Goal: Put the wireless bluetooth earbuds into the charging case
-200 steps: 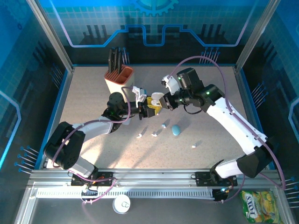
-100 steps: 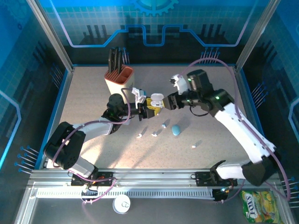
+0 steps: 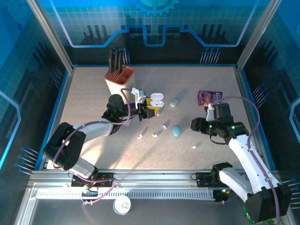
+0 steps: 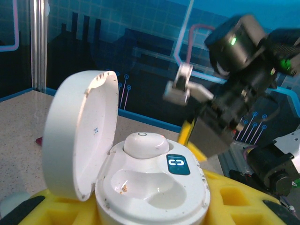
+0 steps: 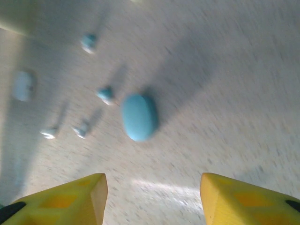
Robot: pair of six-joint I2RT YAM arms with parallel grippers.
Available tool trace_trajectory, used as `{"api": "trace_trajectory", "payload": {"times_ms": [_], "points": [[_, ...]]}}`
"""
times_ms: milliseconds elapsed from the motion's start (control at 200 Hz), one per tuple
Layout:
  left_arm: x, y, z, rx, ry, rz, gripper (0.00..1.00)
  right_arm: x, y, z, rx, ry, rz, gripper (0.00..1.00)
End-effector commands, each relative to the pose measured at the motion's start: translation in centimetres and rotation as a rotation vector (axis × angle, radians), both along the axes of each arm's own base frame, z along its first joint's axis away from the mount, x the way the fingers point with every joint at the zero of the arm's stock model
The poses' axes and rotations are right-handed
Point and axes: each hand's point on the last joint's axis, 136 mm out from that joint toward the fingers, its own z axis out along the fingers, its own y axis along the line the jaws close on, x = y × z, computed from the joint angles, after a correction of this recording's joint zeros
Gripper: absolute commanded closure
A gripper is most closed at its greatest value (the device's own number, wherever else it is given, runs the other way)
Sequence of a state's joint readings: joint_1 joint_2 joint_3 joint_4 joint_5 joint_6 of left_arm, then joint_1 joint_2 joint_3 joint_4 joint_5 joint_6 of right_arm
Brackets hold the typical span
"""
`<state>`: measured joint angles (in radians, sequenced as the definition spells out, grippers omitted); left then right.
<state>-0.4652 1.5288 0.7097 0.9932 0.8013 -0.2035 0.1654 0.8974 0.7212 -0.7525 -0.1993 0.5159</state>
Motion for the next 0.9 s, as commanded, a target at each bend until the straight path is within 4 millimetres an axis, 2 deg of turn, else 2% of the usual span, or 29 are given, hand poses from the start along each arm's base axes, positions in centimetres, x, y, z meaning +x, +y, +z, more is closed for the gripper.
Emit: {"api": "trace_trajectory", "payload": {"times_ms": [0, 115, 255, 390, 895], "points": [[-0.2, 0.5, 1.4, -0.026, -0.052, 0.006, 0.66, -3.1, -1.5, -4.1, -0.003, 0.196, -0.140, 0.45], [-0.2, 0.5, 1.4, -0.029, -0.050, 0.006, 0.67, -4.2, -1.1, -6.9, 0.040, 0.286, -0.188, 0.48], [-0.1, 0.4, 1.3, -0.029, -0.047, 0.002, 0.67, -3.9, -0.2, -8.9, 0.080, 0.329, -0.172, 0.51], [-0.2, 0.4, 1.5, -0.030, -0.048, -0.001, 0.67, -3.6, 0.0, -9.8, 0.071, 0.381, -0.157, 0.53], [-0.3, 0.5, 1.4, -0.032, -0.043, 0.000, 0.67, -4.2, -1.1, -12.4, 0.017, 0.494, -0.250, 0.72]]}}
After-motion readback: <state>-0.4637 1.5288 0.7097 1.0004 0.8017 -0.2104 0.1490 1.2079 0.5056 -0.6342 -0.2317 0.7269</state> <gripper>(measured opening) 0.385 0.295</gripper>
